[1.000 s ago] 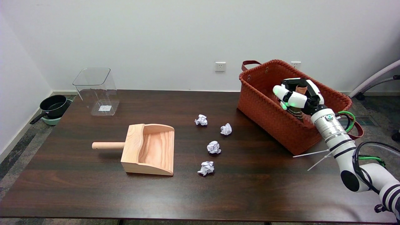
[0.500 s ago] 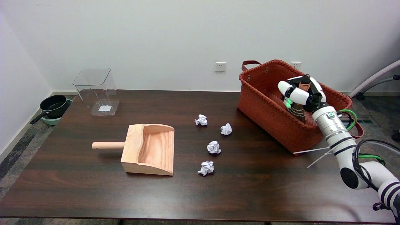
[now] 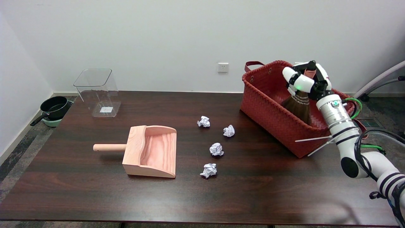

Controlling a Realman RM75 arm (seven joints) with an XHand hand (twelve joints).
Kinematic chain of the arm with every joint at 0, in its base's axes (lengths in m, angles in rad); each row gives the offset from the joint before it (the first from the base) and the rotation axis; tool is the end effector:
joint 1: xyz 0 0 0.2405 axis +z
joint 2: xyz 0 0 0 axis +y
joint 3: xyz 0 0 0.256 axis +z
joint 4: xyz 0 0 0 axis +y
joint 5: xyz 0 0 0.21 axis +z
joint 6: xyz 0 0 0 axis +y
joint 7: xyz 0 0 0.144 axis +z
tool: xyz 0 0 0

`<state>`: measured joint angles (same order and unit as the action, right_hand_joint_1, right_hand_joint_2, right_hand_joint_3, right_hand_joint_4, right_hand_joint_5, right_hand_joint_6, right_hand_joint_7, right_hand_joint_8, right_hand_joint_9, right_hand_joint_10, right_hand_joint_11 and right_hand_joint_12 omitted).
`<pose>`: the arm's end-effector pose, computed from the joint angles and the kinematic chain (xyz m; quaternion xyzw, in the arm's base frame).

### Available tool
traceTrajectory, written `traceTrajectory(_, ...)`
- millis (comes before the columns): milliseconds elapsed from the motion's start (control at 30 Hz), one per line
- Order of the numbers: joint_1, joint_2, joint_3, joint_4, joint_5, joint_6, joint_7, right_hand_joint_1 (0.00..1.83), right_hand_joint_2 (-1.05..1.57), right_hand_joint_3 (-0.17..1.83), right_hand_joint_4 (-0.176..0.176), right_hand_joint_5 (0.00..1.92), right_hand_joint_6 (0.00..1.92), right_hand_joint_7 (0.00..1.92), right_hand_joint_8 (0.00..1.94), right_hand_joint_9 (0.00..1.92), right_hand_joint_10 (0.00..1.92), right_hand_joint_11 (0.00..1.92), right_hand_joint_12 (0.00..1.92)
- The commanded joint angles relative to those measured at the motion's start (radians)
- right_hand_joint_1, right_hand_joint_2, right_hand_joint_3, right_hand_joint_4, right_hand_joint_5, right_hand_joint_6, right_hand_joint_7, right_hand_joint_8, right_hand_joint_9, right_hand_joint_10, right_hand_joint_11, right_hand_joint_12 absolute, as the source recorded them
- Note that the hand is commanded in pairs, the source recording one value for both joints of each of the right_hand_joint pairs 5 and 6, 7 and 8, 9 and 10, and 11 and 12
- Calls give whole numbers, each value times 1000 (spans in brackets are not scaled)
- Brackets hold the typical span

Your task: Pick up the broom in the basket.

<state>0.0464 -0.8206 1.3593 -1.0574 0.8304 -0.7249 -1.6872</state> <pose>-0.2426 -0.3280 0.4862 0.5377 -0.3320 0.5685 0.5267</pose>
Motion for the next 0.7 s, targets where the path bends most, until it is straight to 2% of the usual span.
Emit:
traceTrajectory(33,72,9,83,-99,2,36,-91,973,979,869,0,1920,1920,1920,1920,1920,1920,1741,1741)
traceTrajectory(300,70,9,207,-242,-6,146,-134,976,1050,863,0,1920,1920,1920,1920,1920,1920,1727,1727)
traceTrajectory(467,57,9,285,-361,3,237,-214,978,1062,881,0,1920,1920,1920,1920,1920,1920,1718,1718)
traceTrajectory(700,52,9,438,-572,75,552,-351,977,1098,875,0,1920,1920,1920,1920,1920,1920,1704,1704)
